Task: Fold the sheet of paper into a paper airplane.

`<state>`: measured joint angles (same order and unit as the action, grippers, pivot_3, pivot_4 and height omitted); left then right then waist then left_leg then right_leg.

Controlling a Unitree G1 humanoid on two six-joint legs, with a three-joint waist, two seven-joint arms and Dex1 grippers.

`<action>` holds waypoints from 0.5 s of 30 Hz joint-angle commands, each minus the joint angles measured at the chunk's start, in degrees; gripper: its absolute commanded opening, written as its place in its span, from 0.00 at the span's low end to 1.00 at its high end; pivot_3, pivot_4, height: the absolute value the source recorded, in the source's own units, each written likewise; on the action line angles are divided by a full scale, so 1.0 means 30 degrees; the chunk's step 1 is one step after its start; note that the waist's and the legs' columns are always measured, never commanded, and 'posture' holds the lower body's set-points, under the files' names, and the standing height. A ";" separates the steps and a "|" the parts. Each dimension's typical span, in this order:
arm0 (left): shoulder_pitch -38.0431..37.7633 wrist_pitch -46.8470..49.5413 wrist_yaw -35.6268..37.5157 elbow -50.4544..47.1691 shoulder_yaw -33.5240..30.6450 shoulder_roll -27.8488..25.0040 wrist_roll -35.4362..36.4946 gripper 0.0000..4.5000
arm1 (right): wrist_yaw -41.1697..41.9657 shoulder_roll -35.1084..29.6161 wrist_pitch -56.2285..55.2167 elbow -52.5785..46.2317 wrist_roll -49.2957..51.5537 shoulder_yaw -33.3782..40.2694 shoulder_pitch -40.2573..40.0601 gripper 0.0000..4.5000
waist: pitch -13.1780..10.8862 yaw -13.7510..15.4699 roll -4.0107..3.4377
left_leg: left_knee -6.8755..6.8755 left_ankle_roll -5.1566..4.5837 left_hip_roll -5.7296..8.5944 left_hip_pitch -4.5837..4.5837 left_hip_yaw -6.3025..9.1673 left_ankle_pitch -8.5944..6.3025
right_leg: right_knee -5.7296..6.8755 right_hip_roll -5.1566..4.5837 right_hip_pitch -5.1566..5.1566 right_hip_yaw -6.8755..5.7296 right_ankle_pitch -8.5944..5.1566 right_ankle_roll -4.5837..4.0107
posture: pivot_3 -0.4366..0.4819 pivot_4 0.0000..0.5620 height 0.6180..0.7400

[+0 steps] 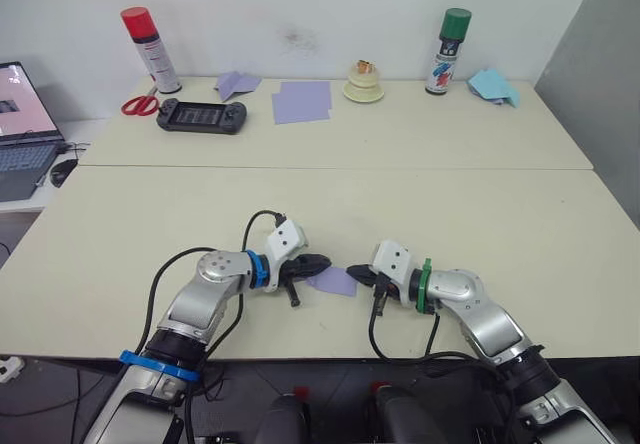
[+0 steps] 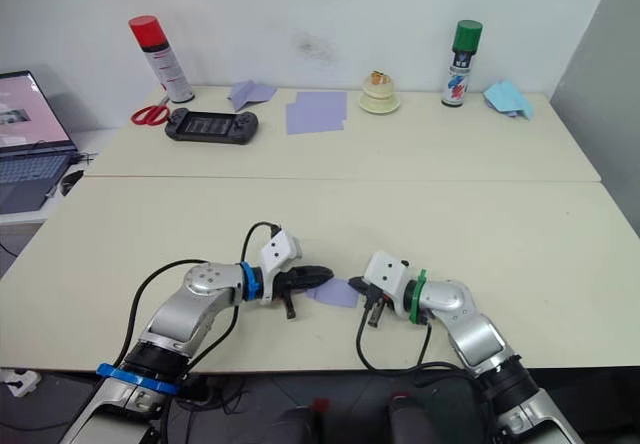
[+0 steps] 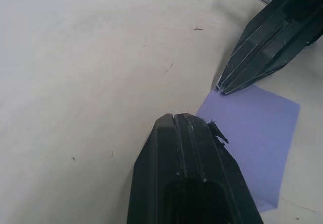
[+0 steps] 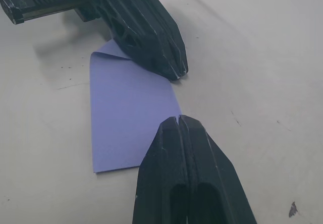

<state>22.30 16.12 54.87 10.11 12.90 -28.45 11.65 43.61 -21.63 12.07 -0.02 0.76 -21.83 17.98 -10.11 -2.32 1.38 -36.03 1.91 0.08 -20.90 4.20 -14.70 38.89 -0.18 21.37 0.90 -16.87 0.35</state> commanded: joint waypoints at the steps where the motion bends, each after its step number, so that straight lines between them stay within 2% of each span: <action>1: -0.0858 0.1004 -0.0780 0.0677 -0.1508 -0.1033 -0.0077 0.00 | 0.0090 -0.0292 0.0290 0.0401 -0.0644 -0.0409 -0.0479 0.00 | 0.0000 -0.0093 0.0000 | 0.0002 0.0000 -0.0006 0.0000 -0.0004 0.0000 | 0.0000 0.0000 0.0003 0.0004 0.0000 0.0000 | 0.48 0.27 1.00; 10: -0.1164 0.2285 -0.0853 0.0694 -0.2975 -0.1001 0.1754 0.00 | 0.0176 -0.0095 0.0455 0.0414 -0.0548 -0.0571 -0.0471 0.00 | -0.0001 -0.0225 0.0000 | 0.0015 0.0001 -0.0021 0.0000 -0.0005 -0.0001 | 0.0001 0.0012 0.0010 -0.0005 -0.0004 -0.0007 | 0.48 0.27 1.00; 15: -0.1285 0.2045 -0.0936 0.1542 -0.2843 -0.1312 0.1325 0.00 | 0.0276 -0.0007 0.0448 0.0632 -0.0578 -0.0594 -0.0236 0.00 | 0.0000 -0.0250 0.0000 | 0.0017 0.0001 -0.0024 0.0002 -0.0004 -0.0001 | 0.0001 0.0013 0.0010 -0.0007 -0.0004 -0.0007 | 0.48 0.27 1.00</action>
<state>19.83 21.70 54.49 10.24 6.98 -29.14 18.45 43.68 -21.30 11.80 -0.04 0.26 -22.39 18.16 -10.11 -3.07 1.38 -35.98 1.92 0.00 -20.89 4.18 -14.70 38.90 -0.14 21.40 0.88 -16.88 0.33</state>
